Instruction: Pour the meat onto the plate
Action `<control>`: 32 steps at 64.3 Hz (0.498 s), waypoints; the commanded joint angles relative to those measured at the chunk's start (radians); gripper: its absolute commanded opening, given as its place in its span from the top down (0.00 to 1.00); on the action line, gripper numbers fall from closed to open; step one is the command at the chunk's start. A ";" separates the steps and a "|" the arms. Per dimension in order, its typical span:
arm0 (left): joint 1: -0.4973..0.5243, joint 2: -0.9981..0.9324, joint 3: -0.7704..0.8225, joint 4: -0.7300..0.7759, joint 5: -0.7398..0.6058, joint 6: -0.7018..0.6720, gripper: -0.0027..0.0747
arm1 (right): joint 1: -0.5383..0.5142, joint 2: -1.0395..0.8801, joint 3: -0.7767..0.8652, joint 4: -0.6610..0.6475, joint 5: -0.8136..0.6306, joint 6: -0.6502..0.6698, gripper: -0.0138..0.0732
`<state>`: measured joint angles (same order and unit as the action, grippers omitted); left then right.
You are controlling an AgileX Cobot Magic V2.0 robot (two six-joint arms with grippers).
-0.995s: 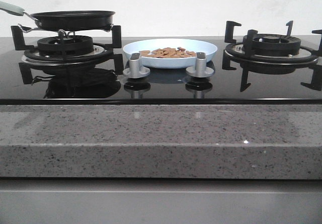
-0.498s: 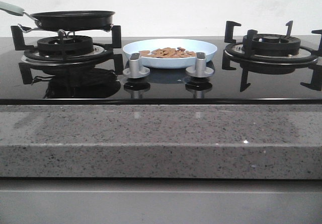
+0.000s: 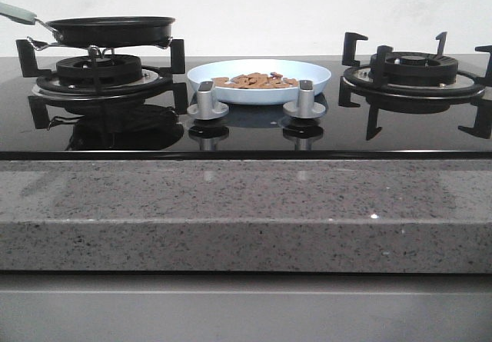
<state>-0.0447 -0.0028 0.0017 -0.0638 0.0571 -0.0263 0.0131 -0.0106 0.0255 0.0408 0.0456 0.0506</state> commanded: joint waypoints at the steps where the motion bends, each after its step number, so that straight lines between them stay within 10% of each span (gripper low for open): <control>1: 0.003 -0.018 0.007 0.001 -0.083 -0.007 0.99 | -0.005 -0.016 -0.004 -0.013 -0.087 -0.008 0.98; 32: 0.003 -0.018 0.007 0.001 -0.083 -0.007 0.99 | -0.057 -0.016 -0.004 -0.013 -0.087 -0.008 0.98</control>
<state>-0.0447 -0.0028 0.0017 -0.0638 0.0571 -0.0263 -0.0367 -0.0106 0.0255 0.0408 0.0456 0.0506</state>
